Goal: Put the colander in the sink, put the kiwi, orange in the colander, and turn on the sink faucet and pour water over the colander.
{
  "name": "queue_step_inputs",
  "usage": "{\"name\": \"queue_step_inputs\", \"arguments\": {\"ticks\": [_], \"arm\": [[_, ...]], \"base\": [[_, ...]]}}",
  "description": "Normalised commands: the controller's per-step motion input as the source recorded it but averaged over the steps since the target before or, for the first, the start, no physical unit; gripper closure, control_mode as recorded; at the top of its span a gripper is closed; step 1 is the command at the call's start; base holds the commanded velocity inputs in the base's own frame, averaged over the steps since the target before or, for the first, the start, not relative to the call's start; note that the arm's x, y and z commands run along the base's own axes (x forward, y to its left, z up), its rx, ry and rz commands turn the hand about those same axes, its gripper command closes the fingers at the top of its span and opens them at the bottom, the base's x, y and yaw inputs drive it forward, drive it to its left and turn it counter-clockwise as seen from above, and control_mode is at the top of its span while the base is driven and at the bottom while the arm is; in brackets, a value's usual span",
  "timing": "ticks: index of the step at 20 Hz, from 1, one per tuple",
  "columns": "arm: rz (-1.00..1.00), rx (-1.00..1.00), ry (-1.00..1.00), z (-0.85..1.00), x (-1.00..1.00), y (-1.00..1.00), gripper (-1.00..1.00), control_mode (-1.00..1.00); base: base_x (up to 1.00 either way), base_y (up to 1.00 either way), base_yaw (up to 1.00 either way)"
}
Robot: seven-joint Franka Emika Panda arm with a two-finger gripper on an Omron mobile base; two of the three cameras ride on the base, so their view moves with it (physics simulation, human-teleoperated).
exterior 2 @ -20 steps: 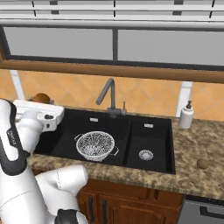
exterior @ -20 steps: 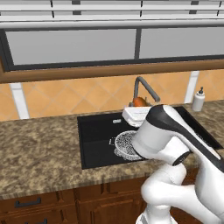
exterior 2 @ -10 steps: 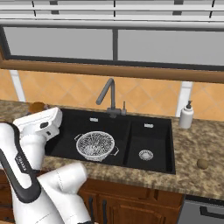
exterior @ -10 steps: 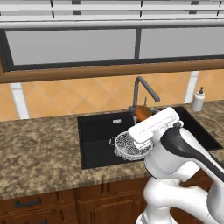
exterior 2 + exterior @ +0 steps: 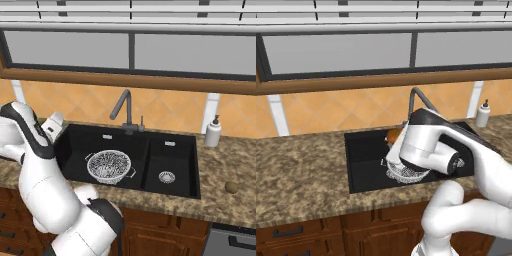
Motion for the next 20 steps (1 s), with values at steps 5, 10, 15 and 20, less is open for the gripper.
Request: {"name": "queue_step_inputs", "arguments": {"ticks": [5,10,15,20], "arm": [[-0.12,-0.51,0.39,0.00,0.09,0.00,1.00,-1.00],[-0.04,-0.50,0.47,0.06,0.25,-0.10,1.00,-1.00],[-0.07,-0.49,0.42,0.13,0.14,-0.27,1.00,-1.00],[-0.19,-0.54,0.14,-0.03,-0.17,-0.31,1.00,-1.00]], "base": [[0.00,0.00,0.00],[0.00,0.00,0.00],[0.00,0.00,0.00],[0.00,0.00,0.00]]}}
